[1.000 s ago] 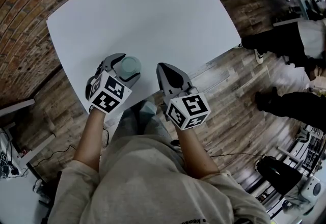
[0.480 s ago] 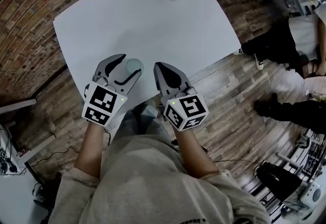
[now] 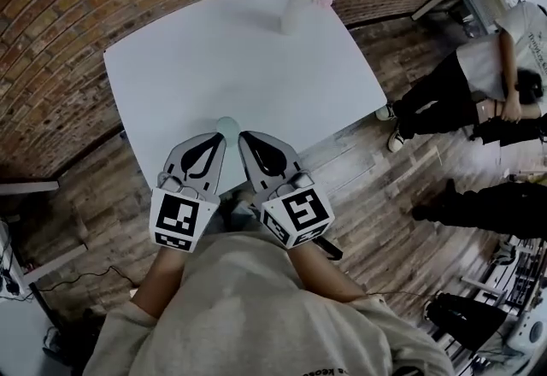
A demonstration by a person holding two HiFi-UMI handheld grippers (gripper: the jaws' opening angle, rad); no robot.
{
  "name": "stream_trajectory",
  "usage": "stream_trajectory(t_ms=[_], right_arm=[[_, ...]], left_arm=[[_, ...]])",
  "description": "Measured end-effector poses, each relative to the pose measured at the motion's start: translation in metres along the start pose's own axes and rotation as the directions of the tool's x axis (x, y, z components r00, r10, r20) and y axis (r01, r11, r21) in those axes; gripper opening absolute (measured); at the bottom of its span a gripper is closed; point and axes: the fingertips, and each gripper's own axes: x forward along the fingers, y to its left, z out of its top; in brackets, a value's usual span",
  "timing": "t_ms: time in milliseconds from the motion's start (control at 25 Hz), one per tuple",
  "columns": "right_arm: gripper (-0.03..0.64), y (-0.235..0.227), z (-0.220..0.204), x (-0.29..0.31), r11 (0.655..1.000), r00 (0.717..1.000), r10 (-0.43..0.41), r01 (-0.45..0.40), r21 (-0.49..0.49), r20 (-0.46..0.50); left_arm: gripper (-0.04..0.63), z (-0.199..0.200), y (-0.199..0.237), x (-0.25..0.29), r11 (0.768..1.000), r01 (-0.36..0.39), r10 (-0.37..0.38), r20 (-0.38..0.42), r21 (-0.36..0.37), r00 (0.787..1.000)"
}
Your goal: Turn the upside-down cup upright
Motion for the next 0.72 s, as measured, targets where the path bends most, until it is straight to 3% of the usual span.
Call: stream_trajectory(t_ms=[240,720], right_arm=[[0.008,0.036,0.018,-0.031,0.998,1.000,0.015,-0.014,-0.057,0.021],[0.006,0.054,0.022,-0.047,0.992,0.999,0.002,0.002,-0.126,0.036]], left_arm=[[0.011,0.021,-0.010,-0.042,0.995,-0.096,0.098,0.065,-0.030,0.993],[0.011,0.023,-0.021,-0.063,0.994,-0.103,0.104,0.077,-0.021,0.992]])
